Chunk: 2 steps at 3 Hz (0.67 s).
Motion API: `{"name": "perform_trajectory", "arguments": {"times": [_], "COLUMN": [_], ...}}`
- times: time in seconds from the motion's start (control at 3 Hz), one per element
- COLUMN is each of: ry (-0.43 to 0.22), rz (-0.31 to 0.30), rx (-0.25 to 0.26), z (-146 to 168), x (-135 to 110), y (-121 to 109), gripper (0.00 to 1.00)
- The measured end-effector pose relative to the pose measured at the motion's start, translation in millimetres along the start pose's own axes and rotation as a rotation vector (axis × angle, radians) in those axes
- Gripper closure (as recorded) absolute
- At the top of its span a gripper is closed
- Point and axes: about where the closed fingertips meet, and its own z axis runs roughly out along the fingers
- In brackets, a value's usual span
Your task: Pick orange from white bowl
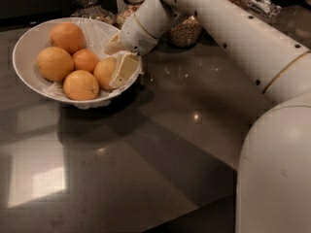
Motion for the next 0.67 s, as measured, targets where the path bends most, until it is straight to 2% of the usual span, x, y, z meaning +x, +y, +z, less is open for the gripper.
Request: {"name": "perform_trajectory", "arguments": {"times": [0.33, 0.67], "ry": [0.016, 0.025], "rz": [0.006, 0.010], "rx": [-0.027, -0.046], "z": [12.6, 21.0], "x": [1.9, 3.4], "y": [0.3, 1.0], "gripper": [0.28, 0.47]}}
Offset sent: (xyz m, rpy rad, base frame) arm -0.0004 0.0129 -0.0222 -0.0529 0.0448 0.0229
